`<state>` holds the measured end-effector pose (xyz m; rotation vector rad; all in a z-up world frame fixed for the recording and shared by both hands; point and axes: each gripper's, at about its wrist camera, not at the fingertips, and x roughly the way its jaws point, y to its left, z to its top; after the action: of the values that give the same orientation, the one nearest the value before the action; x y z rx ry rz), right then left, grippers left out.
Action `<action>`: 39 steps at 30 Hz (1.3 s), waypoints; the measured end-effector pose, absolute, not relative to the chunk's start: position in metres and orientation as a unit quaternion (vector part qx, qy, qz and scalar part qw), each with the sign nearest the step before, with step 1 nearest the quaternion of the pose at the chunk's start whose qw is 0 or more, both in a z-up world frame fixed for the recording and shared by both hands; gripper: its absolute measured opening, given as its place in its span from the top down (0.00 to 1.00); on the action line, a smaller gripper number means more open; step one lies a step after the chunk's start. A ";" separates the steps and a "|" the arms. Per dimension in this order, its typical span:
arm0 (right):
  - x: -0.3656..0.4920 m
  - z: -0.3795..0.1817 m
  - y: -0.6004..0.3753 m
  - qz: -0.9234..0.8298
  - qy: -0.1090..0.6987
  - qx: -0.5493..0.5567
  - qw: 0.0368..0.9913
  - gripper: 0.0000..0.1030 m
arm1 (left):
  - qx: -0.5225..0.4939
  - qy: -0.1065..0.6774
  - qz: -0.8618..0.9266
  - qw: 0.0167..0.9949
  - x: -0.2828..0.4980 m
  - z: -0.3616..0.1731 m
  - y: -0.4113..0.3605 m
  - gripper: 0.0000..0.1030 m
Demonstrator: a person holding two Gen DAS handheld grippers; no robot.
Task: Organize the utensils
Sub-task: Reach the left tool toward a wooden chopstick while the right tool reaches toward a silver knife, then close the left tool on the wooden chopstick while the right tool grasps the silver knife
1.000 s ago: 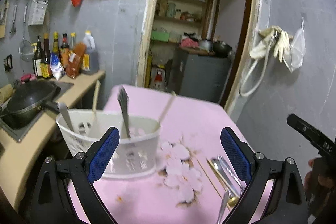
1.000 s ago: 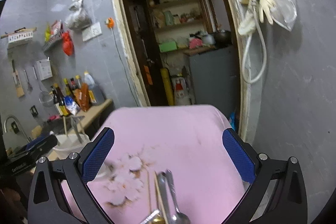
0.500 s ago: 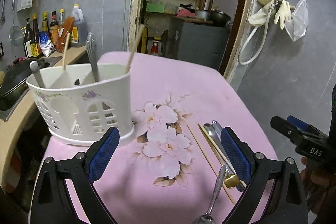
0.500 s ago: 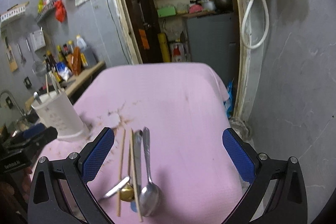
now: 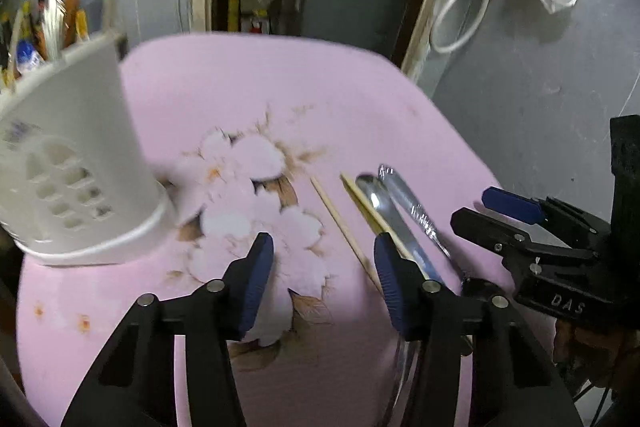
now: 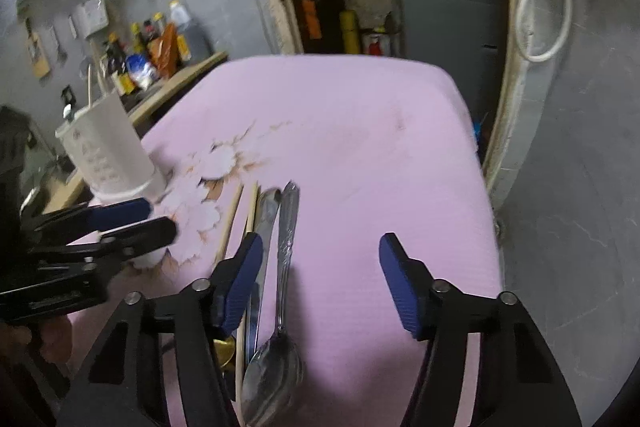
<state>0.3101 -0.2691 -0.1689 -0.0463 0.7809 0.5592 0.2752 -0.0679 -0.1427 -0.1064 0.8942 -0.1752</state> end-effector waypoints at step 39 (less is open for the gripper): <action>0.363 -0.186 -0.292 0.256 0.471 0.082 0.840 0.84 | -0.124 0.527 -0.139 0.829 0.327 -0.161 -0.067 0.92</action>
<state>0.3632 -0.2917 -0.1864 0.1730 0.9958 0.5401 0.3271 -0.0668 -0.1610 -0.2639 1.1185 -0.2943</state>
